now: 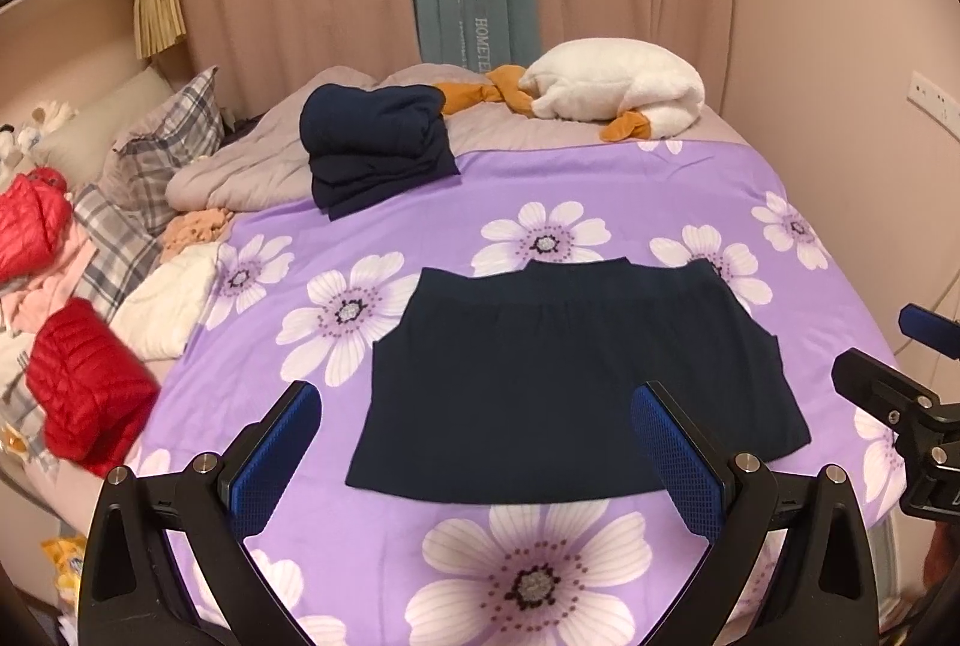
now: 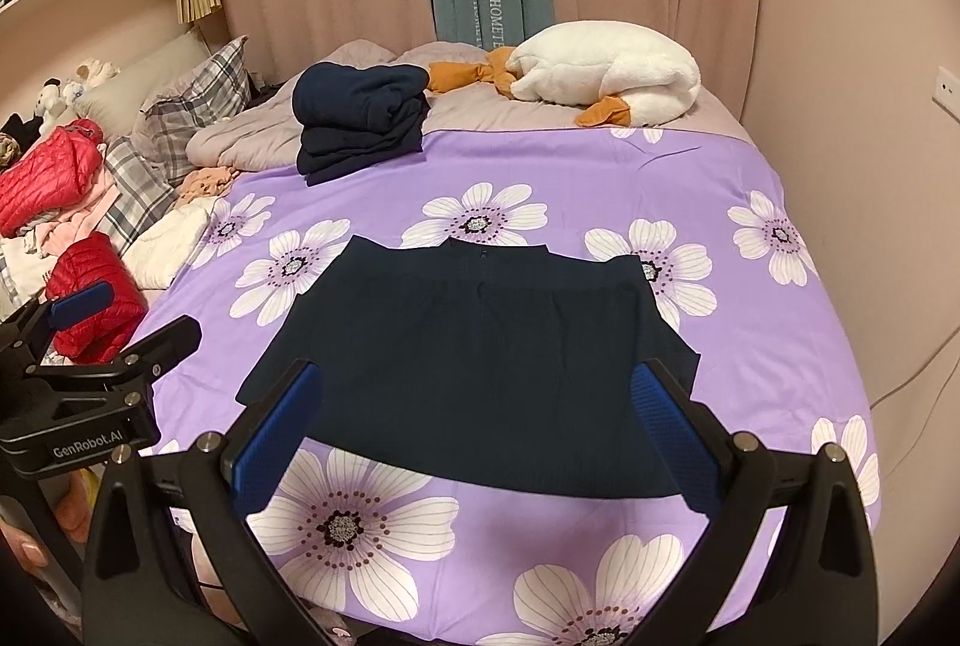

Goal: Fold large clothes

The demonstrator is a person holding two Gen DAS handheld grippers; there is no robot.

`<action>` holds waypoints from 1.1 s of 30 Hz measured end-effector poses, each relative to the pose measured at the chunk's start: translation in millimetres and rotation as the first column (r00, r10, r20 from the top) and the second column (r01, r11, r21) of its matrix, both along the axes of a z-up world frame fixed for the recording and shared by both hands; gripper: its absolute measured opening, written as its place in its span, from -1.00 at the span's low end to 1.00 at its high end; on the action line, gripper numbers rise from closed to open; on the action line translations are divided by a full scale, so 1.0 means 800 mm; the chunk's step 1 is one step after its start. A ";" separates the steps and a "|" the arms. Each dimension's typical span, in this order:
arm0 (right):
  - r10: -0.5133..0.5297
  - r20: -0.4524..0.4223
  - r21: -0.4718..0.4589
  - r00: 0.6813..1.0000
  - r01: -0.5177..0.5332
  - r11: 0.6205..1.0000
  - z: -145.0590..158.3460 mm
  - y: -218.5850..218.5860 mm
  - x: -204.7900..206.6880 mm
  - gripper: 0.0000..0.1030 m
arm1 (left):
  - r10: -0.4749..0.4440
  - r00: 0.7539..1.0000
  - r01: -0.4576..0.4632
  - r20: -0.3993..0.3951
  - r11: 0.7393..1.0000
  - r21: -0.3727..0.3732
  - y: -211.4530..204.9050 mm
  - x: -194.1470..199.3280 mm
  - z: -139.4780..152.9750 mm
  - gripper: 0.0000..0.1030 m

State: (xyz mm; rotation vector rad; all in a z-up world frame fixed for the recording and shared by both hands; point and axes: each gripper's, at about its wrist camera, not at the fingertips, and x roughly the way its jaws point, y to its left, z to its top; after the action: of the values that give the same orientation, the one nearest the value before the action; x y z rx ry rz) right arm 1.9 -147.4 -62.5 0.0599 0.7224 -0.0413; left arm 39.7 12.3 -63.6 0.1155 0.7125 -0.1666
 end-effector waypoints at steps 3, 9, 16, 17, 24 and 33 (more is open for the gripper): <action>0.000 0.000 -0.001 1.000 0.000 1.000 0.000 0.000 0.000 1.00 | -0.002 1.000 0.002 -0.004 1.000 0.003 -0.002 0.000 -0.001 0.98; 0.000 -0.001 -0.001 1.000 0.000 1.000 0.000 0.001 0.000 1.00 | -0.008 1.000 0.008 -0.007 1.000 0.005 -0.001 0.000 -0.005 0.98; 0.001 0.002 -0.003 1.000 -0.001 1.000 0.002 0.003 0.001 1.00 | -0.012 1.000 0.012 -0.010 1.000 0.006 0.000 -0.001 -0.007 0.98; 0.001 0.002 -0.002 1.000 -0.001 1.000 0.002 0.003 0.001 1.00 | -0.012 1.000 0.012 -0.009 1.000 0.006 0.000 -0.001 -0.007 0.98; 0.009 0.012 -0.006 1.000 -0.009 1.000 0.010 0.009 0.000 1.00 | -0.019 1.000 0.019 -0.003 1.000 0.011 0.000 0.000 -0.007 0.98; 0.009 0.013 -0.004 1.000 -0.009 1.000 0.011 0.009 0.001 1.00 | -0.018 1.000 0.018 -0.004 1.000 0.011 -0.001 -0.001 -0.007 0.98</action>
State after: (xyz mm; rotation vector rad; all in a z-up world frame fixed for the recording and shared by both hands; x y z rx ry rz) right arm 2.5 -140.3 -53.5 0.0531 0.7099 -0.0339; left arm 38.8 11.7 -69.3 0.1325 0.7168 -0.1801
